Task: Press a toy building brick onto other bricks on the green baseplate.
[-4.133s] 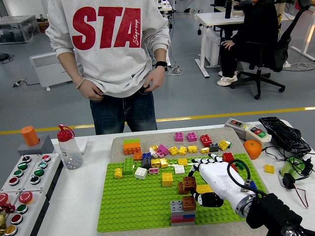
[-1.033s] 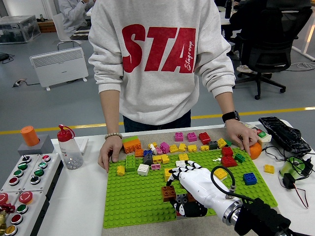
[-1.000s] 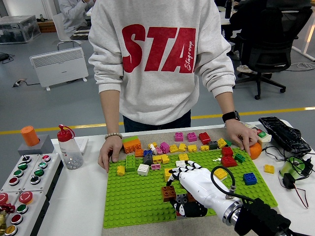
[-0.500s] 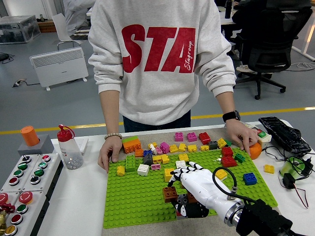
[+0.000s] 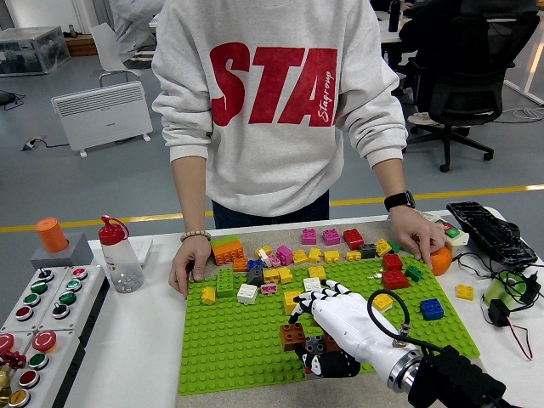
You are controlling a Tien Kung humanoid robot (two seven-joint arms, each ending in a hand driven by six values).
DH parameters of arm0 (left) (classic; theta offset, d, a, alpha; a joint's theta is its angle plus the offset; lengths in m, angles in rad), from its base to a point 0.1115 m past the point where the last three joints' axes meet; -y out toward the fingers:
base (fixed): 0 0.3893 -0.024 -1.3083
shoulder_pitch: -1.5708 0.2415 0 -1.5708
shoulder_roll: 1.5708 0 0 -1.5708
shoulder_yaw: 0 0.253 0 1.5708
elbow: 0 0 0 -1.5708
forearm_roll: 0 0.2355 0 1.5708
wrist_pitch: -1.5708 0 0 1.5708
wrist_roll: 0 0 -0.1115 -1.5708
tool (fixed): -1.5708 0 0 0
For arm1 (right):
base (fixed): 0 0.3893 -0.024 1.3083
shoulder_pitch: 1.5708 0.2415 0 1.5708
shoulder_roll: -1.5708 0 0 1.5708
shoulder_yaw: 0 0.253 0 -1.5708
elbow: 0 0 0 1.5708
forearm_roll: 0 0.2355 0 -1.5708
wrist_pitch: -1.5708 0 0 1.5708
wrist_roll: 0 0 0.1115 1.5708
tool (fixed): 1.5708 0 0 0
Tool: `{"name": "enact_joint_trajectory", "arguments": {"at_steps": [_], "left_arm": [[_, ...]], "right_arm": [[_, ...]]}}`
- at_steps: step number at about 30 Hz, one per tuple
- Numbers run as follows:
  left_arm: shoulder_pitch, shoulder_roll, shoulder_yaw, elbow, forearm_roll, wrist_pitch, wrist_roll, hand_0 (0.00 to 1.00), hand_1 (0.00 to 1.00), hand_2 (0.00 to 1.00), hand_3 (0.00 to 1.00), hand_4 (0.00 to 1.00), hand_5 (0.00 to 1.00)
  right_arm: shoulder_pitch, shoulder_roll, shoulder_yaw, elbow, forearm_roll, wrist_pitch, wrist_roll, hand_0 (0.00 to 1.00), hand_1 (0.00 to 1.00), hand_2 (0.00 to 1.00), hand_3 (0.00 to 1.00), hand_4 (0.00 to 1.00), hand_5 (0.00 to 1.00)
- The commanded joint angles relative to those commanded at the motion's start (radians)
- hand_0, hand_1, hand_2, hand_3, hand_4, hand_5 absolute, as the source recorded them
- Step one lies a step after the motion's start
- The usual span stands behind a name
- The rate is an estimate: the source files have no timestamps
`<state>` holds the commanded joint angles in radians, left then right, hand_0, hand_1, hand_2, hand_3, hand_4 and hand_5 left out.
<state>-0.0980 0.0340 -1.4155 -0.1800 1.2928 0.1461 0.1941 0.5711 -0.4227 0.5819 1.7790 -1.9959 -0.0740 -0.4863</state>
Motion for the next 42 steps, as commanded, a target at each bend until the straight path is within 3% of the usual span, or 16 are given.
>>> {"name": "enact_joint_trajectory", "arguments": {"at_steps": [42], "left_arm": [[-0.006,0.003,0.002,0.000,-0.002,-0.001,0.000,0.659,0.678,0.703,0.576,0.302,0.998]], "right_arm": [[-0.012,-0.008,0.032,0.000,-0.003,-0.002,0.007,0.998,0.893,0.860,0.528,0.511,0.251]]}}
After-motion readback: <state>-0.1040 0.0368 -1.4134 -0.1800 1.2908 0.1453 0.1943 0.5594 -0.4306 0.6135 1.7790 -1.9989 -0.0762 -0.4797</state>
